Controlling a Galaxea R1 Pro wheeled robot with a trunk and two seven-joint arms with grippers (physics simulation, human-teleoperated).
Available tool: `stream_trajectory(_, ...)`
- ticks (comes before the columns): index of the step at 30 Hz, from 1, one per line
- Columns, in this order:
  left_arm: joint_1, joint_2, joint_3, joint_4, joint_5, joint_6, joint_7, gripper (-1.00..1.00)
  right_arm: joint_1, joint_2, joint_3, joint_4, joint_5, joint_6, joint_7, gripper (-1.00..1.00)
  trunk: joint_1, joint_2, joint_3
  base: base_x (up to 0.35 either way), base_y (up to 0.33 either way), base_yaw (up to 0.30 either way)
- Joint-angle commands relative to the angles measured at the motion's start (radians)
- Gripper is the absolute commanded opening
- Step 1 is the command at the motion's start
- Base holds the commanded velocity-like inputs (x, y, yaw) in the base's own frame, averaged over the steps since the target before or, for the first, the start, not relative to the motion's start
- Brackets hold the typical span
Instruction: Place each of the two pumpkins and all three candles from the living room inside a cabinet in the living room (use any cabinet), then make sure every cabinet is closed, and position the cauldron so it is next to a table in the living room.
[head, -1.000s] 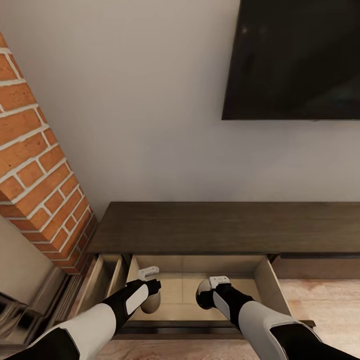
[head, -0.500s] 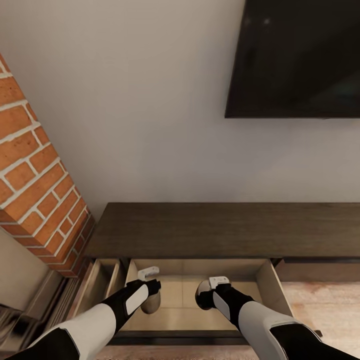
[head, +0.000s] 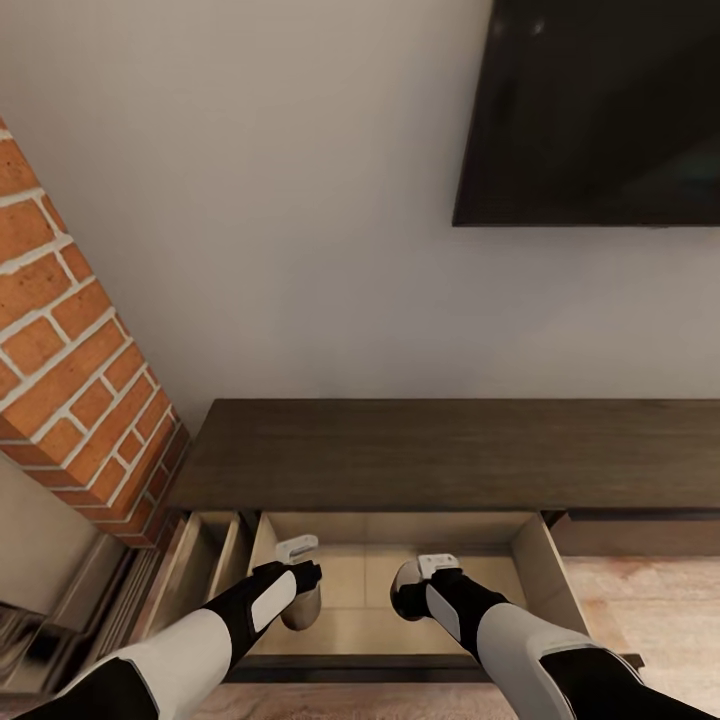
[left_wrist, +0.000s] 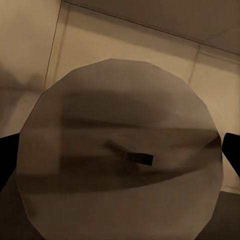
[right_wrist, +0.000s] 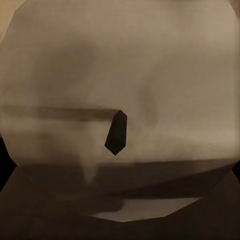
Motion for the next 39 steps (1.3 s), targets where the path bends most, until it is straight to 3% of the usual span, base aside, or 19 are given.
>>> stream_trajectory(1, 0.0, 0.0, 0.0, 0.0, -0.001, 0.0, 0.0, -1.0, 0.0, 0.0, 0.0, 0.0, 0.001, 0.0, 0.0, -1.0, 0.0, 0.0, -0.002, 0.0, 0.0, 0.0)
stream_trajectory(12, 0.0, 0.007, 0.0, 0.001, -0.001, -0.003, -0.001, -1.0, -0.001, -0.001, 0.0, 0.0, 0.001, -0.001, 0.0, -1.0, 0.0, 0.0, -0.019, 0.0, 0.0, 0.0)
stream_trajectory(18, 0.0, 0.009, 0.0, 0.048, -0.003, -0.02, -0.044, -1.0, -0.001, -0.002, 0.0, 0.0, 0.002, -0.001, 0.0, -1.0, 0.0, 0.0, -0.029, 0.0, 0.0, 0.0)
stream_trajectory(23, 0.0, 0.007, 0.0, 0.087, -0.003, -0.097, -0.093, -1.0, -0.001, -0.002, 0.0, 0.0, 0.002, -0.001, 0.0, -1.0, 0.0, 0.0, -0.037, 0.0, 0.0, 0.0)
stream_trajectory(28, 0.004, 0.002, 0.0, 0.126, -0.004, -0.114, -0.137, -1.0, -0.001, -0.002, 0.0, 0.0, 0.002, -0.001, 0.0, -1.0, 0.0, 0.0, -0.045, 0.0, 0.0, 0.0)
stream_trajectory(36, 0.01, 0.0, -0.001, 0.129, -0.004, -0.146, -0.161, -1.0, -0.001, 0.0, 0.0, -0.001, 0.002, -0.001, 0.0, -1.0, 0.0, 0.0, -0.058, 0.0, 0.0, 0.0)
stream_trajectory(39, 0.011, 0.0, -0.002, 0.128, -0.004, -0.199, -0.195, -1.0, 0.0, 0.0, 0.0, -0.002, 0.002, -0.001, 0.0, -1.0, 0.0, 0.0, -0.063, 0.0, 0.0, 0.0)
